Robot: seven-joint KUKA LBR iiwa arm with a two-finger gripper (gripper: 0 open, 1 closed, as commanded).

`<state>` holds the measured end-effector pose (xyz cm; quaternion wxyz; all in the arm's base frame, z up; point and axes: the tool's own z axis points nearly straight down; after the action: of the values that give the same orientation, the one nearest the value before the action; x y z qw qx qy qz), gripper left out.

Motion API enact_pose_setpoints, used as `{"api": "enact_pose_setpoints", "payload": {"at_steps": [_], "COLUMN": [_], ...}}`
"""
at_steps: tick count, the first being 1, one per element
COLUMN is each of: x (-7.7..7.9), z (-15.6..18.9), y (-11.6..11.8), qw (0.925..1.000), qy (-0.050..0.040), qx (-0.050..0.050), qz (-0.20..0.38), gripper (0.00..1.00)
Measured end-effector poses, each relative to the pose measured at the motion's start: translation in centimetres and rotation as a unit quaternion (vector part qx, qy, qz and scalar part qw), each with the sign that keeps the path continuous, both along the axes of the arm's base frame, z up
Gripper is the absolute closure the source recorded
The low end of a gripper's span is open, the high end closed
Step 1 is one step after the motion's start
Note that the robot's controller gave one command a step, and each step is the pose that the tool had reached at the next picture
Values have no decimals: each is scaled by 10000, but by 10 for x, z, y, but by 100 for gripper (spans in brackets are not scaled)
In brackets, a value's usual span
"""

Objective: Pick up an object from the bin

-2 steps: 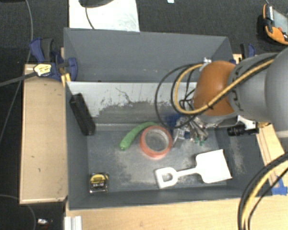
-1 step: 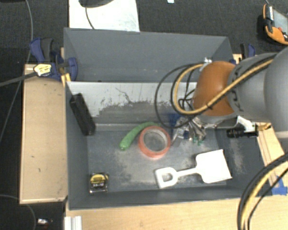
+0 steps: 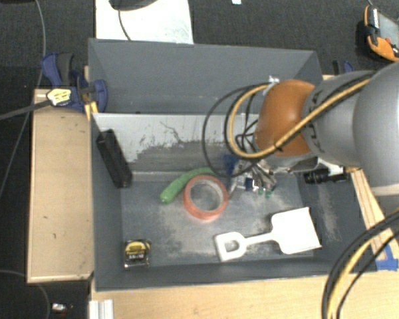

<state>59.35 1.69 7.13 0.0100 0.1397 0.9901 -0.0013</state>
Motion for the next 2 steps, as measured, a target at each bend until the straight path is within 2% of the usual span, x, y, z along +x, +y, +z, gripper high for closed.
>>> {"api": "enact_pose_setpoints", "payload": {"at_steps": [1, 2], "x": [-8, -4], "z": [0, 0], "y": [-6, -15], "qw": [9996, 9998], "qy": [-28, -29], "qx": [14, 1], "qz": [-284, 200], "gripper": [100, 100]}}
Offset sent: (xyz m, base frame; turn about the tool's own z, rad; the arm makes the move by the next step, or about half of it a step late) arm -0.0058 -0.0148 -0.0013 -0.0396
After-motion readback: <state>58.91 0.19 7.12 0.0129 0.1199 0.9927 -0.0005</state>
